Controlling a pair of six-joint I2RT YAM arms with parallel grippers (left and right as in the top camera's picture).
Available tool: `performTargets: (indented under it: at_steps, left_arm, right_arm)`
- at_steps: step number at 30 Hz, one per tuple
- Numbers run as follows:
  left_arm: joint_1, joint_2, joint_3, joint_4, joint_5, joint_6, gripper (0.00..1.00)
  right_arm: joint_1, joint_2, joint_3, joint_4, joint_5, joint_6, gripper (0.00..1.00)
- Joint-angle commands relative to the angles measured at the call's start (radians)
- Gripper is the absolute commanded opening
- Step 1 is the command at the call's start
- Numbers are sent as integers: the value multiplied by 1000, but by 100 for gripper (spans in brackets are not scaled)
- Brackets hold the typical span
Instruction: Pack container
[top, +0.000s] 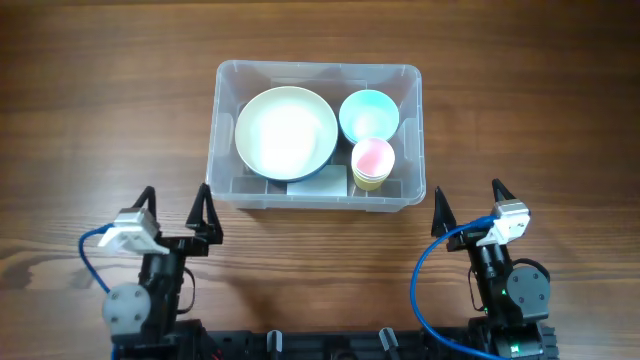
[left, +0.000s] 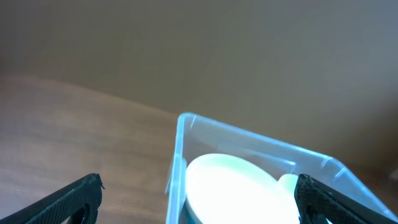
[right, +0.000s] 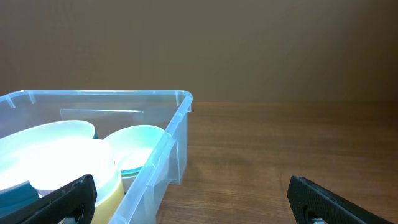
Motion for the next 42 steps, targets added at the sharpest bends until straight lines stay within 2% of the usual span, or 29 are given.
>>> performTargets:
  at_steps: [1, 10, 20, 22, 29, 42]
  left_arm:
    - [-8, -14, -52, 40, 23, 0, 100]
    - [-10, -14, -130, 52, 21, 3, 100]
    - [-91, -14, -195, 92, -123, 4, 100]
    - [-92, -14, -195, 92, -137, 44, 100]
    - [-92, -14, -195, 92, -135, 307, 100]
    - [-92, -13, -195, 89, -135, 314, 100]
  right_arm:
    - [7, 3, -2, 3, -13, -10, 100]
    - [7, 3, -2, 3, -13, -10, 100]
    - [7, 3, -2, 3, -13, -10, 100]
    - [7, 3, -2, 3, -13, -10, 100]
    - [7, 3, -2, 3, -13, -10, 100]
    - [7, 3, -2, 3, -13, -10, 100]
